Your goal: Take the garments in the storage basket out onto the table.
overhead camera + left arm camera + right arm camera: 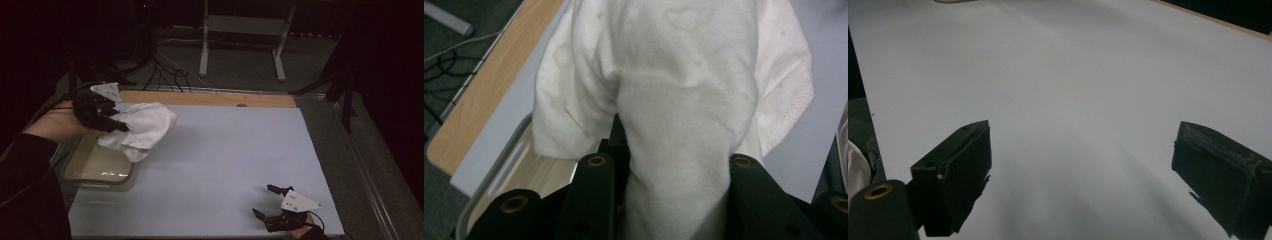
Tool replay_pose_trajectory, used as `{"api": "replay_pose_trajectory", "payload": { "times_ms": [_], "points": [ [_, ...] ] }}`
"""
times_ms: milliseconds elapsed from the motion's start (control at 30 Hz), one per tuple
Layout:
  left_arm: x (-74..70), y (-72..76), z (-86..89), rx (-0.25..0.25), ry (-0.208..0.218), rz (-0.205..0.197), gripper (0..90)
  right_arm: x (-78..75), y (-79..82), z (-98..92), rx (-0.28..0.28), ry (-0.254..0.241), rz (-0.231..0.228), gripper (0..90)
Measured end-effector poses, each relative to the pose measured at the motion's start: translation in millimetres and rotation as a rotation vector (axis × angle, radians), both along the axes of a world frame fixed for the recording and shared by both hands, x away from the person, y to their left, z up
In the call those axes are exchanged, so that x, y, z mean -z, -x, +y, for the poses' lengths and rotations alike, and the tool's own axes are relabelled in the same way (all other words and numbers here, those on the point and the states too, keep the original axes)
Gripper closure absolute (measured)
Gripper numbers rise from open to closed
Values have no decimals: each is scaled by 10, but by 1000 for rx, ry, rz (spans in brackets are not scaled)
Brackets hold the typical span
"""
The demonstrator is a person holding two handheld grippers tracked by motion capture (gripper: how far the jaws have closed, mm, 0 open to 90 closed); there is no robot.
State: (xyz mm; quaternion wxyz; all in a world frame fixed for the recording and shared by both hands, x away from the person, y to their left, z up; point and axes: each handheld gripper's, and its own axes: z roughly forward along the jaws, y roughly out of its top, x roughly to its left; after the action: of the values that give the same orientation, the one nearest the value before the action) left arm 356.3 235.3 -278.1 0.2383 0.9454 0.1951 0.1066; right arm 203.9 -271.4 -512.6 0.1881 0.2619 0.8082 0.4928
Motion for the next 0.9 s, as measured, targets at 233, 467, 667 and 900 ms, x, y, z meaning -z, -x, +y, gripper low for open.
{"api": "replay_pose_trajectory", "payload": {
  "times_ms": [233,467,667,900],
  "points": [
    [1,-43,-250,43,16,16,712,-4,-1,-7,3,-2,-4,90],
    [14,-79,-456,79,18,31,712,-9,-2,-18,7,-12,-2,90],
    [47,-107,-661,115,40,33,712,-10,0,-16,15,-11,-9,90],
    [97,-151,-916,139,43,45,711,-12,-1,-17,15,-7,-14,90]
  ]
}}
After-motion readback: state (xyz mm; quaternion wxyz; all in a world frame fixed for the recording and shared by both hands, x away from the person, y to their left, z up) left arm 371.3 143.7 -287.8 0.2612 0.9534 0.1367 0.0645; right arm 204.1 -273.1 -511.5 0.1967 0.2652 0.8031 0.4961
